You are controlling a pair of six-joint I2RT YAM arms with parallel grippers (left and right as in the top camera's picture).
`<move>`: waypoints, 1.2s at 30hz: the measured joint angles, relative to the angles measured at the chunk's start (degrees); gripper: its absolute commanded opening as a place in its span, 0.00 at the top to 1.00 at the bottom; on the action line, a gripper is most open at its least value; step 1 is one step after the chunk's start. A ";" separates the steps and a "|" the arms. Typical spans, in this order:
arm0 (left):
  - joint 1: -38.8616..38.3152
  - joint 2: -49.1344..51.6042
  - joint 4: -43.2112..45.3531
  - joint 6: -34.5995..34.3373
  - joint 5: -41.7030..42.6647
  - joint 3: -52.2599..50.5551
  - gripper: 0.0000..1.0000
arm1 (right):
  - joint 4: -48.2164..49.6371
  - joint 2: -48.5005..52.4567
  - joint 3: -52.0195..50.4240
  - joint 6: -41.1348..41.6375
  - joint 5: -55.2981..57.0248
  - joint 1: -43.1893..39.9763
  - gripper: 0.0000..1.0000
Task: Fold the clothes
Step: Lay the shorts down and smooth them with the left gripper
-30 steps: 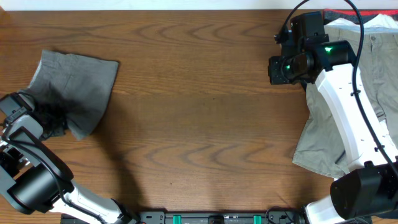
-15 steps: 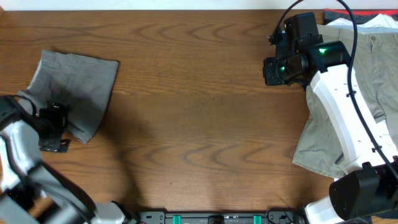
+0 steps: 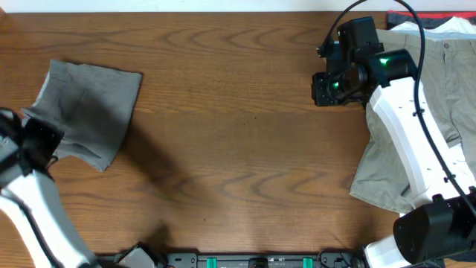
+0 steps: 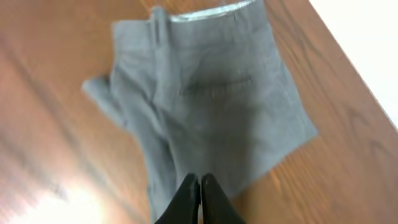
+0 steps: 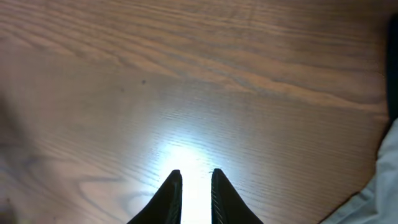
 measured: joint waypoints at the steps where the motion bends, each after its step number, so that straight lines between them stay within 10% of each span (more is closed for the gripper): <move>1: -0.66 2.29 1.99 1.20 -0.13 0.00 0.94 | -0.04 0.00 0.00 0.00 -0.11 0.35 0.83; 16: -8.37 33.73 13.25 9.92 1.60 -0.02 0.94 | 0.33 0.00 -0.02 0.26 -0.98 1.46 0.82; 36: -18.88 37.24 15.52 5.33 -2.05 3.28 0.94 | 1.44 0.00 -0.02 2.58 -1.11 1.46 0.82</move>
